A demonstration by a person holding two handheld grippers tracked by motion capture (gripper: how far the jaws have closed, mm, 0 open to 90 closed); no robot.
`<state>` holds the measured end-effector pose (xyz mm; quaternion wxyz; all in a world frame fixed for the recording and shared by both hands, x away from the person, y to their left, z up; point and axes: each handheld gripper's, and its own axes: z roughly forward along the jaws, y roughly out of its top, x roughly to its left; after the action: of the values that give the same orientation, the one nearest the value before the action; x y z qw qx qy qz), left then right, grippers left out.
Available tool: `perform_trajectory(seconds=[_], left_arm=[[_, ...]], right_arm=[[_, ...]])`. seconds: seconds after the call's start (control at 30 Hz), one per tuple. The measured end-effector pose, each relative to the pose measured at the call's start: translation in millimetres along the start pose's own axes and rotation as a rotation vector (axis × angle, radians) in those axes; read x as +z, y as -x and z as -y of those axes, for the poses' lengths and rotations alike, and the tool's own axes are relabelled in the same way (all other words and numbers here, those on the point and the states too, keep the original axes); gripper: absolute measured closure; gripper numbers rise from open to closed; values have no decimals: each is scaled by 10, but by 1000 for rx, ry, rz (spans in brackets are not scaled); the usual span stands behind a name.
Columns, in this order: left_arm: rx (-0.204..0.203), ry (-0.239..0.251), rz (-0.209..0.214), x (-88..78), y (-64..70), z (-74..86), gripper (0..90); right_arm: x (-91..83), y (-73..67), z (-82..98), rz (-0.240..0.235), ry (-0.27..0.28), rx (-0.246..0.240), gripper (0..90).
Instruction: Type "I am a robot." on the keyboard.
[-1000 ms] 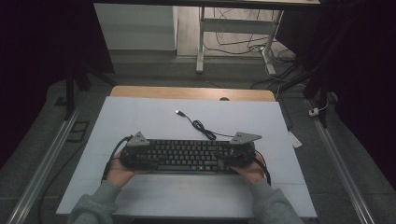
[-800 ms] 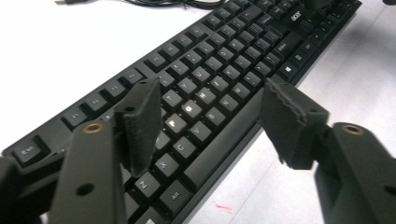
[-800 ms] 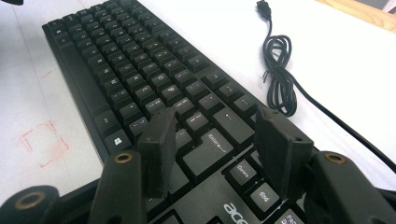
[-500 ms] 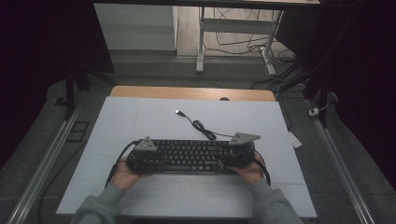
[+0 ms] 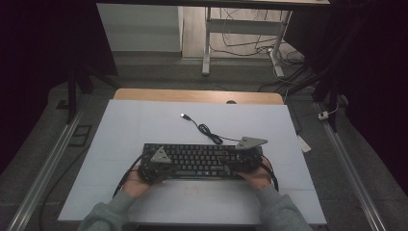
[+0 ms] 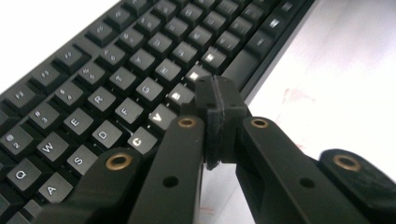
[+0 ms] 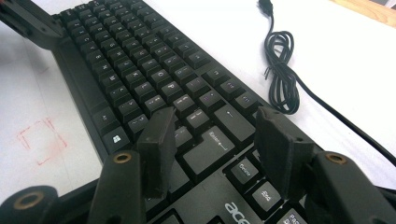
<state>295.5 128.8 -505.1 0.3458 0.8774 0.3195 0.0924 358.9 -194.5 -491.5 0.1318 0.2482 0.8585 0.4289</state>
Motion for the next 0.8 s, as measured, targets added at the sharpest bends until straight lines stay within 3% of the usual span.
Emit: perform_trajectory(seconds=[0.8], left_arm=[[-14, -36, -6, 146, -23, 45, 888]], right_arm=[[6, -2, 0, -1, -5, -1, 486]])
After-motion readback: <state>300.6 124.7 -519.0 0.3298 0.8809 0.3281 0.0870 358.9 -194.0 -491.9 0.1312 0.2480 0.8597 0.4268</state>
